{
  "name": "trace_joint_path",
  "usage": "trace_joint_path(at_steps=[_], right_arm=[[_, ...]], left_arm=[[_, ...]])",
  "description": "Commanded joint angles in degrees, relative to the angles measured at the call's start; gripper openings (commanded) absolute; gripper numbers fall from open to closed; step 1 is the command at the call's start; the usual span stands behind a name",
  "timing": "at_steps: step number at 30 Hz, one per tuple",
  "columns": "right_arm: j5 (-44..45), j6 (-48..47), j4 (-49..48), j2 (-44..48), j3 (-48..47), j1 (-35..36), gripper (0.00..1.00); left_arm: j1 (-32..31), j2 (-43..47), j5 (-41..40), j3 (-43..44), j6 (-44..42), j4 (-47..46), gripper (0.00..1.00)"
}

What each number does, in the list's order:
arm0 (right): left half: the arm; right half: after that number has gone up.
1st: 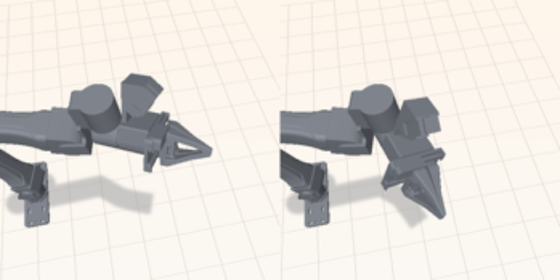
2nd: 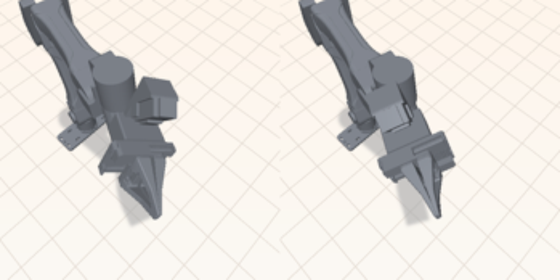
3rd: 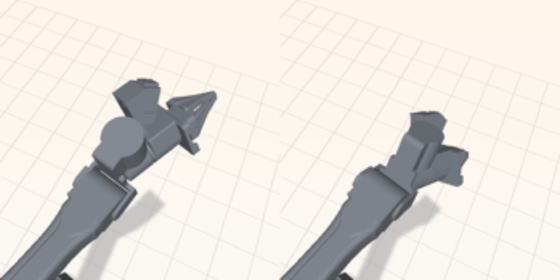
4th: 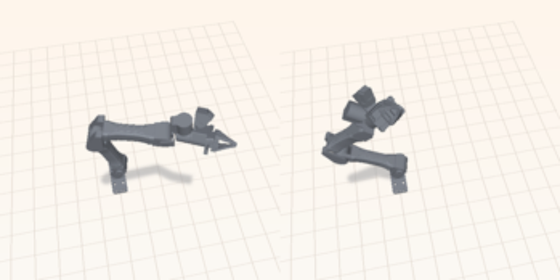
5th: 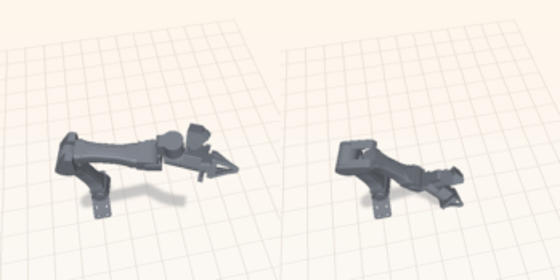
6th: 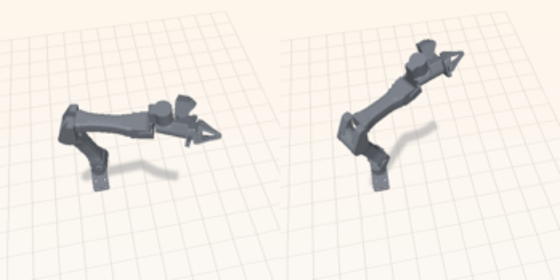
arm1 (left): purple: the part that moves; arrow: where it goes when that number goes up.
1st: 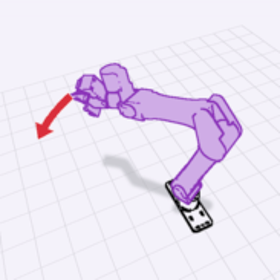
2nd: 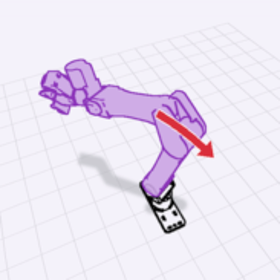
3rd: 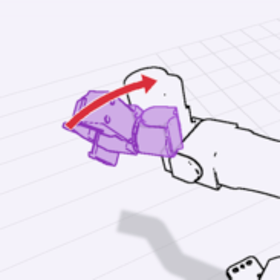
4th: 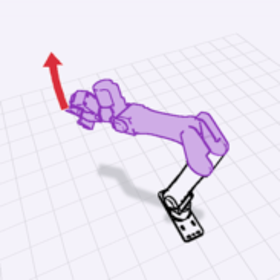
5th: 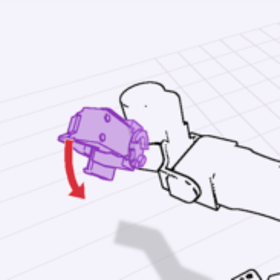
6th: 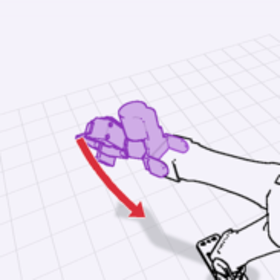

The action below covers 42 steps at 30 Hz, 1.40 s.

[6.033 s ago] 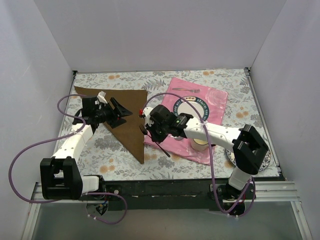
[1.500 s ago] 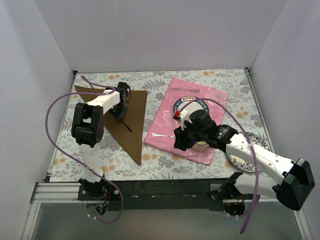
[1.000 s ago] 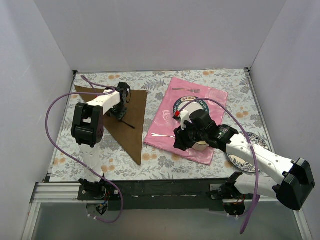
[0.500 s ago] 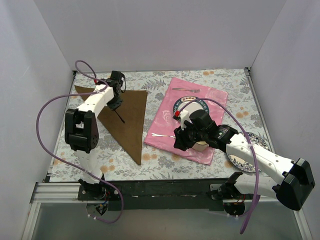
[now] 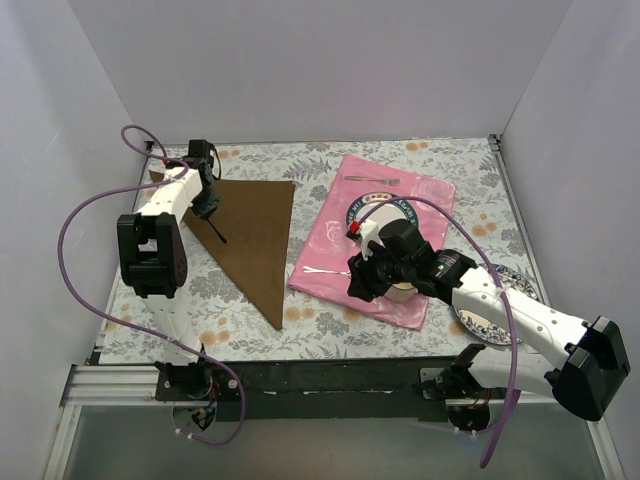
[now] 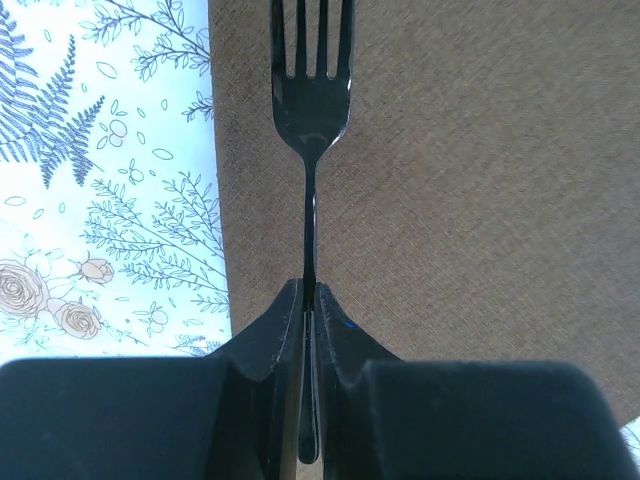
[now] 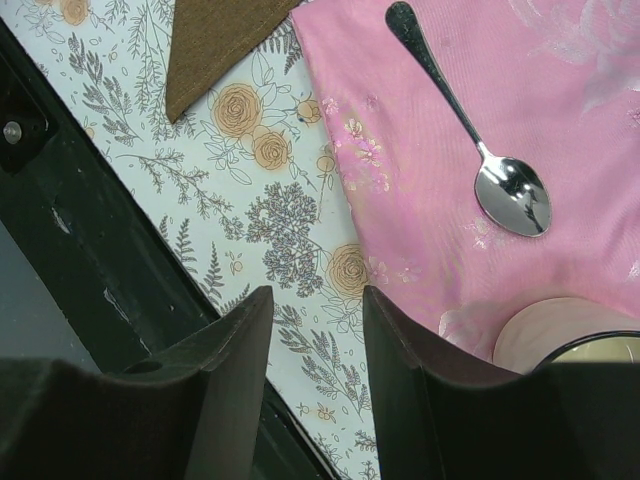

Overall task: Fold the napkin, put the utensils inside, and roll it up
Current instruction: Place the utensil onto the napkin

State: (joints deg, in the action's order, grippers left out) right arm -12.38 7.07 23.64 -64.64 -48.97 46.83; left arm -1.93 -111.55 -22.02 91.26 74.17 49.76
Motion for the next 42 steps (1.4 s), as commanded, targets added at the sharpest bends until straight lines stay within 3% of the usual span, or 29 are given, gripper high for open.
trace_joint_path(at_steps=[1,11,42], right_arm=[[-0.54,-0.83,-0.79,0.04,-1.04,-0.33,0.50],[-1.07,-0.83,-1.05,-1.19,-1.65,-0.42,0.50],[-2.21,-0.22,-1.93,-2.95,-1.66,-0.34,0.50]], left_arm=[[1.58,-0.07,1.11,-2.22,-0.61,-0.89,0.00],[5.01,-1.13,3.12,-5.39,-0.87,-4.05,0.00],[3.78,0.19,9.01,-11.28,1.50,-7.83,0.00]])
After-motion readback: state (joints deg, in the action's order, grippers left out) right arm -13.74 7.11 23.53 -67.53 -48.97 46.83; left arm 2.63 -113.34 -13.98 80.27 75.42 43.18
